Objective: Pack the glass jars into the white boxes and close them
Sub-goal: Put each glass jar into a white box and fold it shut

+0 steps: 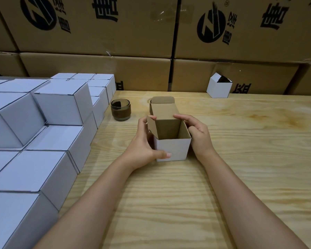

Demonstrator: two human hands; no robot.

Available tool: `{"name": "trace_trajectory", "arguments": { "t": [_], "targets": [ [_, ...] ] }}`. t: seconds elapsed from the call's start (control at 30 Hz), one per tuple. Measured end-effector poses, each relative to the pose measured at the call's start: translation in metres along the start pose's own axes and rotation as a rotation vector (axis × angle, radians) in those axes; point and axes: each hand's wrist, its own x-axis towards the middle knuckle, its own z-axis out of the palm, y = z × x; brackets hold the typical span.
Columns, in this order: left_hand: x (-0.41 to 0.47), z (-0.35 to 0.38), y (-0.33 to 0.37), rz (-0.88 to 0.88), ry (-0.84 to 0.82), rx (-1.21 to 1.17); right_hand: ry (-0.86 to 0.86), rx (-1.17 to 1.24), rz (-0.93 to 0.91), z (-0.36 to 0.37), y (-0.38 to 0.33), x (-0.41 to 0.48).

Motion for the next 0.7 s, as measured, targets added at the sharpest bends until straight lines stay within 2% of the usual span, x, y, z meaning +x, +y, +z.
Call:
{"name": "trace_trajectory", "arguments": {
  "t": [0.13,0.2,0.27,0.33,0.4,0.43,0.5,0.57,0.7],
  "targets": [
    [0.001,-0.003,0.001,-0.012,0.019,0.011,0.017,-0.079,0.047,-0.007,-0.01,0.001],
    [0.002,-0.004,0.002,-0.025,0.012,0.034,0.022,-0.223,0.038,-0.01,-0.022,0.005],
    [0.003,-0.004,0.001,-0.037,0.007,0.039,-0.01,-0.517,0.017,-0.009,-0.037,0.013],
    [0.003,-0.004,0.002,-0.041,0.004,0.033,-0.07,-0.991,-0.019,-0.002,-0.055,0.025],
    [0.004,-0.002,0.001,-0.036,0.009,0.021,-0.066,-1.333,-0.14,0.015,-0.076,0.036],
    [0.005,-0.001,0.0,-0.032,0.011,0.006,-0.045,-1.356,-0.218,0.027,-0.084,0.042],
    [0.007,0.0,-0.003,-0.027,0.023,-0.024,-0.085,-1.231,-0.279,0.056,-0.095,0.055],
    [0.007,-0.001,-0.004,-0.026,0.034,-0.012,-0.239,-1.159,-0.223,0.086,-0.094,0.068],
    [0.007,-0.001,-0.003,-0.005,0.024,0.025,-0.531,-1.23,-0.021,0.124,-0.072,0.091]
  ]
}}
